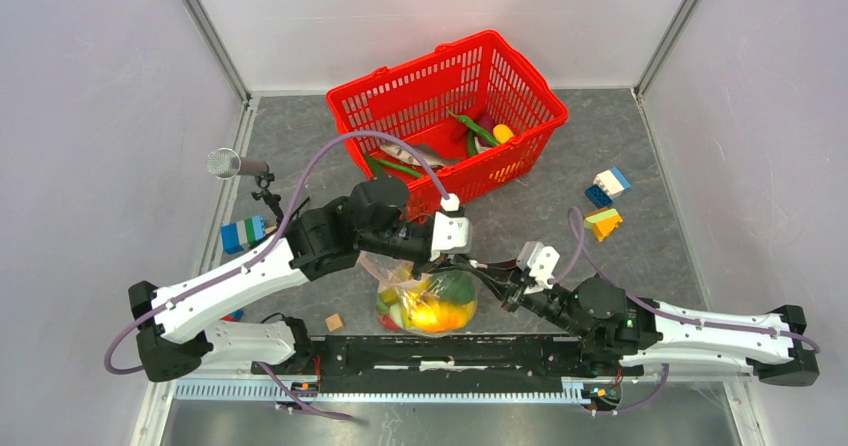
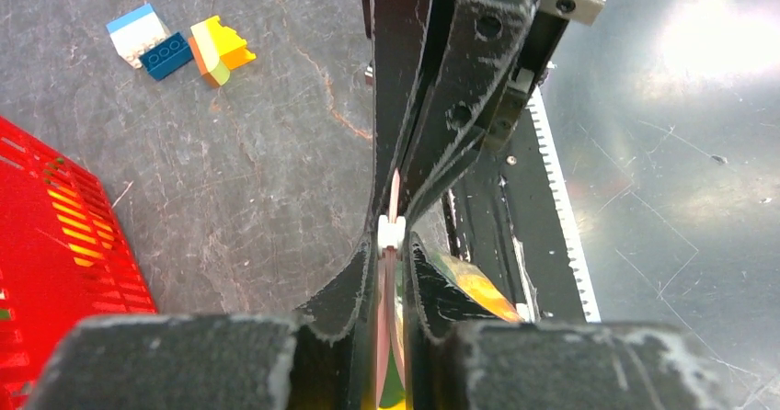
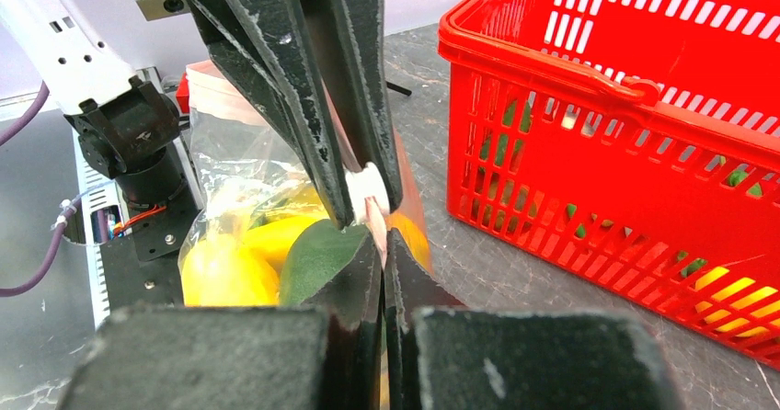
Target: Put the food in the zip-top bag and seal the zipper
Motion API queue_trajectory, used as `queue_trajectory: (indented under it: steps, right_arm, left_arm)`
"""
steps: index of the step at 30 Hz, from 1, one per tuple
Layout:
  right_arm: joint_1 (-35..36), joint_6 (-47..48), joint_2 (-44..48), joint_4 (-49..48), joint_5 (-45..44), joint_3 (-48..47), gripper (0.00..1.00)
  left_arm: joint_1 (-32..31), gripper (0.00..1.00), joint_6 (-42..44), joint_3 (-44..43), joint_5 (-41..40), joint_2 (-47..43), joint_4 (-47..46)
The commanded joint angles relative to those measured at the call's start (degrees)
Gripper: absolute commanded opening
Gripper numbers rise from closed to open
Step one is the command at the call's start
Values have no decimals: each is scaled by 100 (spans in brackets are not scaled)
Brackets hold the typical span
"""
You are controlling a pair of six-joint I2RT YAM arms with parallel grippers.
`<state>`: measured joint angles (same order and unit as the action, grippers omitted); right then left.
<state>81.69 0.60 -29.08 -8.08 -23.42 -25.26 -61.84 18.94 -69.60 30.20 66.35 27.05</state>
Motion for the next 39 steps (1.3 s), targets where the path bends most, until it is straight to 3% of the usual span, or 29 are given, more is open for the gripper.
queue_trajectory:
  steps: [1,13,17,19,24,27,32,35,39]
  right_arm:
    - [-22,-117,305,-109,-293,82,0]
    - [-20,-349,595,40,-704,216,0]
    - [-22,-234,678,-6,-298,181,0]
    - [-22,-110,461,26,102,-11,12]
    - [-26,268,-347,127,710,-588,59]
    - [-29,417,-602,143,759,-814,65]
    - [-30,536,-753,274,723,-999,49]
    - [-30,565,-722,154,693,-912,22]
    - [-30,543,-756,129,624,-927,0]
  left_arm:
    - [10,2,151,144,-411,-425,192]
    - [14,2,25,565,-1308,-1163,704]
    - [10,2,-94,552,-1243,-1363,555]
    - [11,2,-133,419,-994,-1264,470]
    - [14,2,-134,-341,-526,-596,928]
    - [13,2,-78,-750,-545,-326,1367]
    - [7,2,47,-829,-567,-376,1557]
    - [14,2,36,-861,-572,-406,1620]
    - [7,2,30,-818,-675,-464,1677]
